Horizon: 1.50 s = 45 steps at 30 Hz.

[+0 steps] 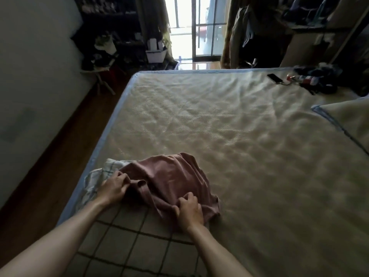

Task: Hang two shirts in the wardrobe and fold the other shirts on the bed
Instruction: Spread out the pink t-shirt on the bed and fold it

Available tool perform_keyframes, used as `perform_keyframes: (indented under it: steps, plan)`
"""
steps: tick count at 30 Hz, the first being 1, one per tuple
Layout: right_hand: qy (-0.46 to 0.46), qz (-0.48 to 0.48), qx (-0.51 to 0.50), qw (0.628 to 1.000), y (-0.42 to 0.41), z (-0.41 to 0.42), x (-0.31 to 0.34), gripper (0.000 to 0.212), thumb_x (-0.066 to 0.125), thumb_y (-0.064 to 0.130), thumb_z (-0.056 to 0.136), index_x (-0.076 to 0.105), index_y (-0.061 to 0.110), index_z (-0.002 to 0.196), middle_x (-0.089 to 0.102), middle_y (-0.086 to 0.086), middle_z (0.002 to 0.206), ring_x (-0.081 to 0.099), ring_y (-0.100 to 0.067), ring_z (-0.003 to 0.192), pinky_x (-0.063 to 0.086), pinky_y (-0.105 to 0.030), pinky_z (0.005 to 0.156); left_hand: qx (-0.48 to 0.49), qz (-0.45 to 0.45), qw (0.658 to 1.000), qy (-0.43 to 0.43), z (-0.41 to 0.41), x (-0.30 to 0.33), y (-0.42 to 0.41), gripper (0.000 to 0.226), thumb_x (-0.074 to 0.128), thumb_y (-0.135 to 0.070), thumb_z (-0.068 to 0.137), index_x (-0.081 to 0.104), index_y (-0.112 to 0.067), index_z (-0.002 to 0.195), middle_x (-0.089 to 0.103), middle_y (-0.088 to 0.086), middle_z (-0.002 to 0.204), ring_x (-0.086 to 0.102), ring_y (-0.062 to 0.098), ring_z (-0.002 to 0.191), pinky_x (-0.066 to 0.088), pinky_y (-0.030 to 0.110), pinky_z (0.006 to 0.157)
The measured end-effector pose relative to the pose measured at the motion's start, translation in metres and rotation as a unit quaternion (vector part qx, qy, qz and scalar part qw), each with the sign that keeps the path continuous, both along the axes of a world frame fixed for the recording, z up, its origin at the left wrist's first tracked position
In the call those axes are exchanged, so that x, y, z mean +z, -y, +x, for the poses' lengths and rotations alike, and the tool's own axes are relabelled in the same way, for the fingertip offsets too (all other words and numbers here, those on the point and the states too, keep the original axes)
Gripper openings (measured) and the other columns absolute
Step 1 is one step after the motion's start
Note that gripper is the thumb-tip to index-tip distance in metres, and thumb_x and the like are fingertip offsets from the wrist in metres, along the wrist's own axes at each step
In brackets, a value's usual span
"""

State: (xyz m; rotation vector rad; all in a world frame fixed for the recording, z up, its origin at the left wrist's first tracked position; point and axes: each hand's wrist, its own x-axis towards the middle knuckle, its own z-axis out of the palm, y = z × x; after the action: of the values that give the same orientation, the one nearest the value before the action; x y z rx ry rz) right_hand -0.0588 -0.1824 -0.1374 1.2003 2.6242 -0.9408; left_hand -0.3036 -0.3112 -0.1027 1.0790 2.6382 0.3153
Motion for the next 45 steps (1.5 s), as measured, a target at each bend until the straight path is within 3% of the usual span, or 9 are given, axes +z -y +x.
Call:
perform_keyframes:
  steps: [4, 8, 13, 16, 20, 27, 32, 39, 45]
  plan:
    - [-0.152, -0.134, -0.112, 0.973, -0.045, 0.015, 0.047, 0.021, 0.040, 0.033, 0.103, 0.050, 0.014, 0.106, 0.064, -0.008, 0.099, 0.060, -0.028, 0.092, 0.042, -0.034, 0.080, 0.052, 0.109, 0.992, 0.032, 0.024, 0.067, -0.019, 0.005, 0.050, -0.013, 0.101, 0.051, -0.013, 0.095, 0.060, 0.008, 0.092, 0.060, 0.030, 0.086, 0.045, 0.042, 0.071]
    - [-0.238, -0.138, -0.114, 0.955, -0.101, 0.038, 0.151, 0.013, 0.044, 0.032, 0.104, 0.047, 0.020, 0.108, 0.066, -0.007, 0.103, 0.063, -0.025, 0.093, 0.051, -0.042, 0.088, 0.032, 0.181, 0.982, 0.050, 0.049, 0.166, -0.043, 0.009, 0.046, -0.018, 0.104, 0.049, -0.012, 0.097, 0.064, 0.010, 0.089, 0.064, 0.027, 0.081, 0.047, 0.038, 0.066]
    - [-0.178, 0.074, 0.088, 0.977, -0.133, 0.089, 0.316, 0.075, 0.064, 0.084, 0.062, 0.044, 0.049, 0.125, 0.046, 0.008, 0.122, 0.057, -0.014, 0.102, 0.050, -0.036, 0.087, 0.051, 0.312, 0.947, 0.062, 0.078, 0.300, -0.077, 0.009, 0.054, -0.019, 0.097, 0.055, -0.012, 0.091, 0.064, 0.007, 0.081, 0.058, 0.019, 0.072, 0.046, 0.037, 0.067]
    - [-0.111, 0.268, 0.148, 0.945, -0.128, 0.112, 0.383, 0.042, 0.056, 0.069, 0.076, 0.065, 0.033, 0.096, 0.046, 0.002, 0.113, 0.054, -0.021, 0.102, 0.050, -0.040, 0.087, 0.056, 0.387, 0.912, 0.122, 0.097, 0.374, -0.093, 0.016, 0.056, -0.033, 0.093, 0.054, -0.017, 0.092, 0.063, 0.004, 0.082, 0.056, 0.020, 0.075, 0.046, 0.044, 0.072]
    - [-0.236, 0.141, 0.066, 0.959, -0.136, 0.148, 0.446, 0.059, 0.048, 0.061, 0.078, 0.066, 0.005, 0.072, 0.063, -0.003, 0.075, 0.057, -0.009, 0.076, 0.048, -0.038, 0.069, 0.008, 0.411, 0.903, 0.125, 0.127, 0.447, -0.098, 0.014, 0.050, -0.017, 0.100, 0.052, -0.020, 0.087, 0.056, 0.001, 0.079, 0.053, 0.019, 0.079, 0.039, 0.029, 0.062]
    - [-0.316, -0.029, -0.014, 0.948, -0.091, 0.221, 0.527, 0.024, 0.060, 0.017, 0.098, 0.076, -0.001, 0.095, 0.071, -0.010, 0.077, 0.063, -0.010, 0.056, 0.050, -0.023, 0.054, -0.239, 0.257, 0.895, 0.275, 0.185, 0.480, -0.044, 0.022, 0.060, -0.016, 0.091, 0.072, -0.026, 0.076, 0.069, -0.007, 0.081, 0.064, 0.007, 0.079, 0.049, 0.033, 0.076]
    - [-0.323, 0.039, -0.050, 0.944, -0.042, 0.238, 0.574, 0.024, 0.055, 0.003, 0.093, 0.075, 0.009, 0.082, 0.071, -0.010, 0.075, 0.064, -0.016, 0.060, 0.051, -0.027, 0.062, -0.308, 0.195, 0.886, 0.286, 0.221, 0.495, -0.013, 0.040, 0.069, -0.018, 0.063, 0.069, -0.011, 0.103, 0.069, 0.015, 0.096, 0.064, 0.026, 0.090, 0.049, 0.043, 0.080]
    - [-0.242, 0.154, -0.058, 0.956, -0.014, 0.283, 0.615, 0.024, 0.056, 0.009, 0.093, 0.074, -0.006, 0.090, 0.068, -0.017, 0.077, 0.062, -0.020, 0.067, 0.050, -0.031, 0.069, -0.244, 0.304, 0.887, 0.247, 0.236, 0.517, 0.002, 0.028, 0.046, -0.001, 0.093, 0.074, -0.003, 0.089, 0.070, 0.004, 0.078, 0.066, 0.014, 0.078, 0.053, 0.022, 0.055]
    - [-0.289, 0.088, -0.170, 0.938, -0.014, 0.329, 0.607, 0.034, 0.046, 0.027, 0.102, 0.057, 0.014, 0.073, 0.051, -0.001, 0.059, 0.049, -0.012, 0.050, 0.039, -0.020, 0.048, -0.207, 0.355, 0.890, 0.198, 0.261, 0.534, -0.017, 0.026, 0.046, -0.012, 0.103, 0.065, -0.001, 0.090, 0.065, 0.014, 0.087, 0.061, 0.020, 0.074, 0.050, 0.017, 0.055]
